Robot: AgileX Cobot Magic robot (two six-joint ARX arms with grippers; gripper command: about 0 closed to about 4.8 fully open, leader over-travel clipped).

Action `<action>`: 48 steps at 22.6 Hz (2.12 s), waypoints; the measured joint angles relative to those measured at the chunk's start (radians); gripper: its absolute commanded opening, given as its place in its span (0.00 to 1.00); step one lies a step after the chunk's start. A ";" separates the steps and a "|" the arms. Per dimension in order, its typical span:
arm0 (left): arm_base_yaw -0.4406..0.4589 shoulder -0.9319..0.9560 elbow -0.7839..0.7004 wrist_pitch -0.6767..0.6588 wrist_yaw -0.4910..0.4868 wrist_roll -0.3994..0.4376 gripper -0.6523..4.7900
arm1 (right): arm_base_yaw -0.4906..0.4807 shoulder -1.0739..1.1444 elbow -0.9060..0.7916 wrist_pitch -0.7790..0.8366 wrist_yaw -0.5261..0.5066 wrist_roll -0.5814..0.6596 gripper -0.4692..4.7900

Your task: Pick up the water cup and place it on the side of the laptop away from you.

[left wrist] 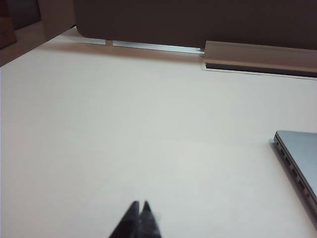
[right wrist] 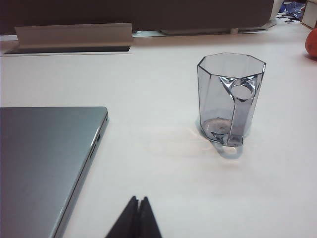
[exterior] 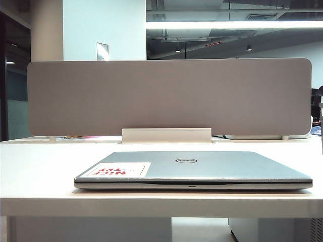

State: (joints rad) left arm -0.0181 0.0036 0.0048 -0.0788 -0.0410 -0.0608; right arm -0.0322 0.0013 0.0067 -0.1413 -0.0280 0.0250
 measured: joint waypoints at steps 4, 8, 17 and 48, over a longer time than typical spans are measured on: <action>0.000 0.000 0.000 0.000 0.000 0.024 0.11 | 0.000 0.000 0.000 0.000 0.000 0.000 0.08; 0.000 -0.001 0.000 0.000 -0.001 0.046 0.11 | 0.000 0.000 0.000 0.000 0.000 0.000 0.08; 0.000 -0.001 0.000 0.000 0.000 0.045 0.11 | 0.000 0.000 0.000 0.001 0.000 0.000 0.08; 0.000 0.000 0.000 -0.014 0.016 0.018 0.11 | 0.000 0.595 0.328 0.167 0.126 0.030 0.08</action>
State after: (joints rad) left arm -0.0181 0.0032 0.0048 -0.0925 -0.0246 -0.0425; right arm -0.0322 0.5968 0.3351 0.0257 0.0978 0.0547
